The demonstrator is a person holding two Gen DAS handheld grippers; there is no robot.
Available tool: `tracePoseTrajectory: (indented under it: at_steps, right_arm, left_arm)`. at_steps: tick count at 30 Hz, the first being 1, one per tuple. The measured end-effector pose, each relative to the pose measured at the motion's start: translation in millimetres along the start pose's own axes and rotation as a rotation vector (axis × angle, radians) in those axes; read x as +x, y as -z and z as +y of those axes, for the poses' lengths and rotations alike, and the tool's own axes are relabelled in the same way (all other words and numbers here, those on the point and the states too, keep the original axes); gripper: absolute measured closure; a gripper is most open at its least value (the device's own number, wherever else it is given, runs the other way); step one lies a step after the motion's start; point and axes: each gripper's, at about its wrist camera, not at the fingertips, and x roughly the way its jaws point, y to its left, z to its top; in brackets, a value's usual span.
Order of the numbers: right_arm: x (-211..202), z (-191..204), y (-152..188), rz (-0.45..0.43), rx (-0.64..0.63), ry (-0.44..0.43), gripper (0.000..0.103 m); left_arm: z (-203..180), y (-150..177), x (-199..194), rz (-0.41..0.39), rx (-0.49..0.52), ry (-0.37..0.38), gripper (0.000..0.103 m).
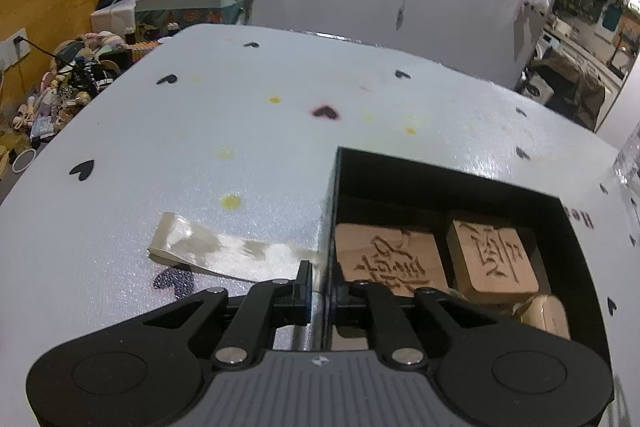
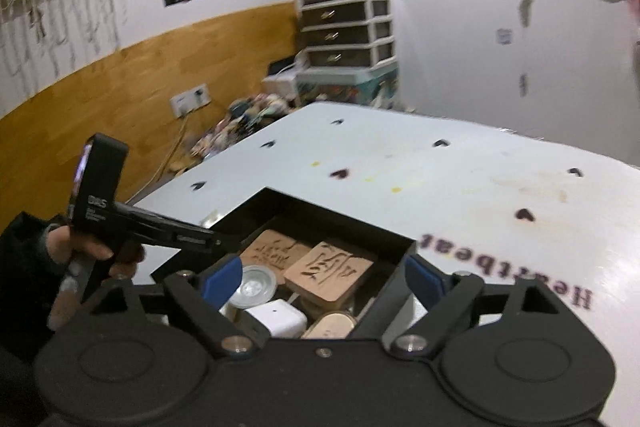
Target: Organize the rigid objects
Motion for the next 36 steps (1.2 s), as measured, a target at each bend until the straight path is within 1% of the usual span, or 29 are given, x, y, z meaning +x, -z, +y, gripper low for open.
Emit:
tracePoseTrajectory:
  at_steps: [1,2,4,5,6,7,8,10,13,15,19,21,24,30,36]
  right_arm:
    - [-1.7,1.8,3.2,-0.014,0.001,0.02,0.01]
    - [-3.4,3.8,7.2,-0.028,0.002,0.043,0.01]
    - [-6.4,5.5,13.2,-0.047,0.011,0.07,0.008]
    - [-7.5,6.4,16.3,-0.053,0.017,0.08,0.008]
    - [-8.6,7.3,19.2,-0.061,0.025,0.09,0.008]
    - [-9.9,7.7,21.5,-0.067,0.032,0.099,0.008]
    - [-11.4,8.1,23.9,-0.073,0.041,0.109,0.007]
    - [-15.0,8.9,28.4,-0.086,0.053,0.129,0.006]
    - [-20.6,12.2,33.9,-0.108,0.052,0.163,0.005]
    - [-24.0,13.1,38.1,-0.122,0.052,0.182,0.005]
    - [-31.0,13.7,46.7,-0.136,0.065,0.204,0.004]
    - [-34.2,13.7,51.8,-0.138,0.07,0.221,0.003]
    - [-40.4,11.4,58.1,-0.14,0.078,0.241,0.003]
    - [-51.9,9.3,67.5,-0.151,0.082,0.277,0.003]
    - [-57.1,10.4,74.3,-0.153,0.081,0.3,0.002]
  left_arm:
    - [1.3,-0.1,-2.8,-0.011,-0.008,-0.009,0.078]
    - [2.6,-0.4,-6.9,-0.029,-0.016,-0.018,0.072]
    - [4.9,0.2,-17.3,-0.062,-0.032,-0.018,0.049]
    - [5.5,0.9,-23.0,-0.079,-0.039,-0.016,0.045]
    - [5.1,2.3,-29.5,-0.099,-0.043,-0.016,0.037]
    - [4.1,3.8,-35.2,-0.116,-0.044,-0.016,0.031]
    - [2.6,6.2,-42.1,-0.135,-0.045,-0.015,0.028]
    - [-1.1,11.0,-53.6,-0.162,-0.046,-0.006,0.018]
    - [-9.1,19.8,-70.5,-0.199,-0.047,0.004,0.01]
    - [-15.5,24.9,-80.6,-0.218,-0.033,0.011,0.006]
    - [-29.7,37.4,-98.0,-0.254,-0.002,-0.016,0.001]
    - [-35.2,44.0,-105.0,-0.267,0.005,-0.025,0.0]
    - [-42.6,54.2,-114.5,-0.289,0.011,-0.038,0.0]
    - [-56.4,74.7,-128.0,-0.323,0.022,-0.035,0.0]
    - [-67.6,89.9,-133.2,-0.337,0.055,-0.055,0.0]
